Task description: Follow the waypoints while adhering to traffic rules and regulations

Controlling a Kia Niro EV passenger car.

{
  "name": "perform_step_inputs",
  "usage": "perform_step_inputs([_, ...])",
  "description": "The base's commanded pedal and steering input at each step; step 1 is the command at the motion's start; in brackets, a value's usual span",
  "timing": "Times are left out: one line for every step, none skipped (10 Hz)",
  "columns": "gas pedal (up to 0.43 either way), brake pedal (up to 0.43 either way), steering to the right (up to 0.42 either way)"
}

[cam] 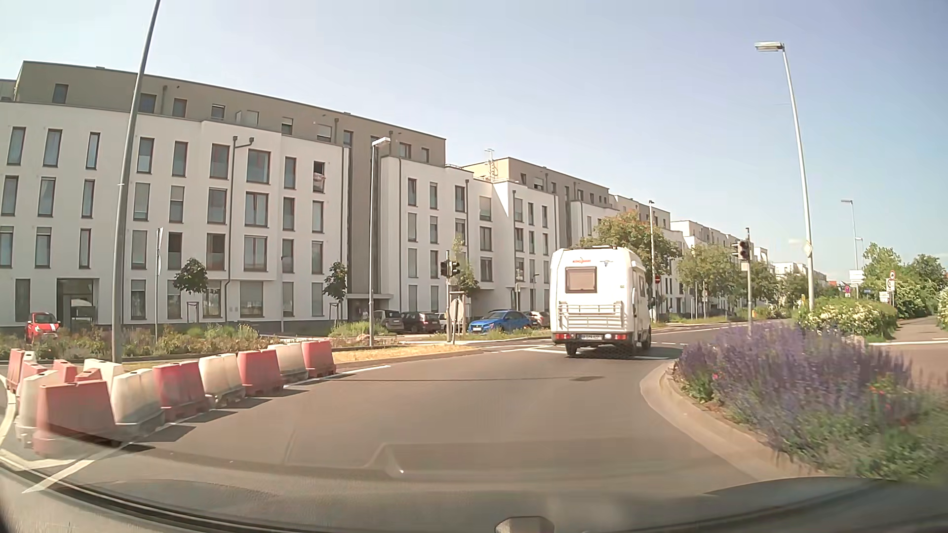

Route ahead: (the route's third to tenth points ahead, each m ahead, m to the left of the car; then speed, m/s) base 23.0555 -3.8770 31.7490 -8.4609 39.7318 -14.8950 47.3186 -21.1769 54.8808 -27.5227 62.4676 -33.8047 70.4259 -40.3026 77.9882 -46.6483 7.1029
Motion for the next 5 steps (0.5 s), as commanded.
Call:
perform_step_inputs([0.177, 0.0, 0.021])
perform_step_inputs([0.177, 0.0, 0.043])
perform_step_inputs([0.177, 0.0, 0.06])
perform_step_inputs([0.177, 0.0, 0.077])
perform_step_inputs([0.189, 0.0, 0.093])
